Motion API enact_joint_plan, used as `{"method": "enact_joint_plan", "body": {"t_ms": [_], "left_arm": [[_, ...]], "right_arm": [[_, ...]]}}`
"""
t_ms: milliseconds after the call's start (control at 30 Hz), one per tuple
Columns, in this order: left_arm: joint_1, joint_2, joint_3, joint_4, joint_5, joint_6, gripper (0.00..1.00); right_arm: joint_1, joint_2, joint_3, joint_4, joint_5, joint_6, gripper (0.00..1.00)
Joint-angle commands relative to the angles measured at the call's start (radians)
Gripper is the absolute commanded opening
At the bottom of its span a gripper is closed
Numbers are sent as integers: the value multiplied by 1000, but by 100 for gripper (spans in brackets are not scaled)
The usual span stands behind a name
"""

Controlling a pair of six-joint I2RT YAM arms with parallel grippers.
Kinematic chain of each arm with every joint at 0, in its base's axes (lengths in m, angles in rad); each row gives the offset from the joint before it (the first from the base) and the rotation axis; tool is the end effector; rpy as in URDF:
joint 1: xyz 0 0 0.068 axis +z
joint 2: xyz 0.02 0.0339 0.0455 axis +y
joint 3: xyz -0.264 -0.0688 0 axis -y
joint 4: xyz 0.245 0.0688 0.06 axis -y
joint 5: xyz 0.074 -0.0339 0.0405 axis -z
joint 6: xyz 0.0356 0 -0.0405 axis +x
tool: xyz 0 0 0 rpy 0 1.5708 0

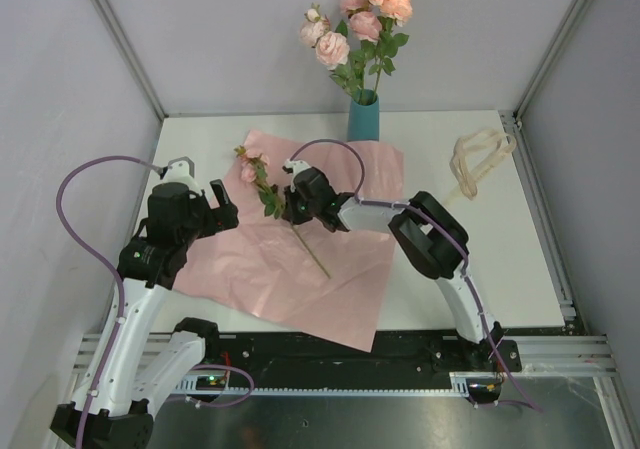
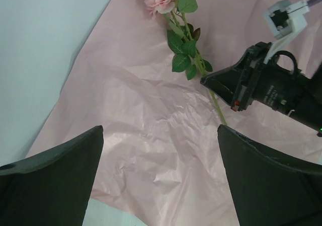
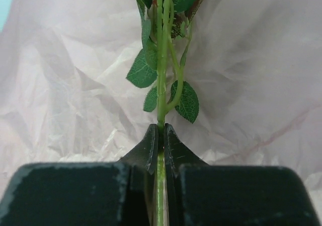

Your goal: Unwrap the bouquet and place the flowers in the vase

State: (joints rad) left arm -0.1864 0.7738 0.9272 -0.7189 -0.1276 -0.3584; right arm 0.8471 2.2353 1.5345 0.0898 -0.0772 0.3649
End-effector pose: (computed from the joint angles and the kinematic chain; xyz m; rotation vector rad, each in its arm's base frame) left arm 0.1545 -0.0245 0.3362 -0.2581 2.1211 -0.1844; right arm 0.3280 0.3753 0.1464 -0.5903 2.2083 0.7500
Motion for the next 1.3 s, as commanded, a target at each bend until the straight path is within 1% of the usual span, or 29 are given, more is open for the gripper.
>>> {"method": "enact_joint_plan", "body": {"t_ms": [0,133,333,400,467,633,700,800,833,967,1133,1267], "left_arm": [[7,-8,-6,24,-2,3,100],[7,-8,-5,25,-2,3,100],[7,-7,-5,24,-2,4,100],[7,-8,-6,25,-1,4,100],[6,-7,-6,25,0,4,100],[7,-11,-5,25,1,4,100],[7,-12,-5,25,-2,4,100],[6,-12,-6,24,-2,4,100],[6,-12,-7,24,0,5,100],[6,-10,-6,25,7,6,100],[7,-11,-5,25,8,6,100],[6,-13,-4,25,9,6,100]], "right_arm": [[-17,-177,-59,166,-26,26,0],[-55,-268,-138,289,-58,48,0],[-141,-375,-221,469,-116,27,0],[-171,-412,-256,561,-128,19,0],[-197,-445,-300,680,-136,-4,0],[-232,-494,-378,974,-176,-179,0],[-245,-496,-398,1081,-208,-223,0],[-277,-476,-408,1299,-264,-237,0],[-287,-467,-400,1350,-270,-232,0],[-344,-446,-326,1404,-285,-210,0],[-402,-408,-214,1410,-290,-287,0],[-437,-333,-80,1412,-278,-354,0]]}}
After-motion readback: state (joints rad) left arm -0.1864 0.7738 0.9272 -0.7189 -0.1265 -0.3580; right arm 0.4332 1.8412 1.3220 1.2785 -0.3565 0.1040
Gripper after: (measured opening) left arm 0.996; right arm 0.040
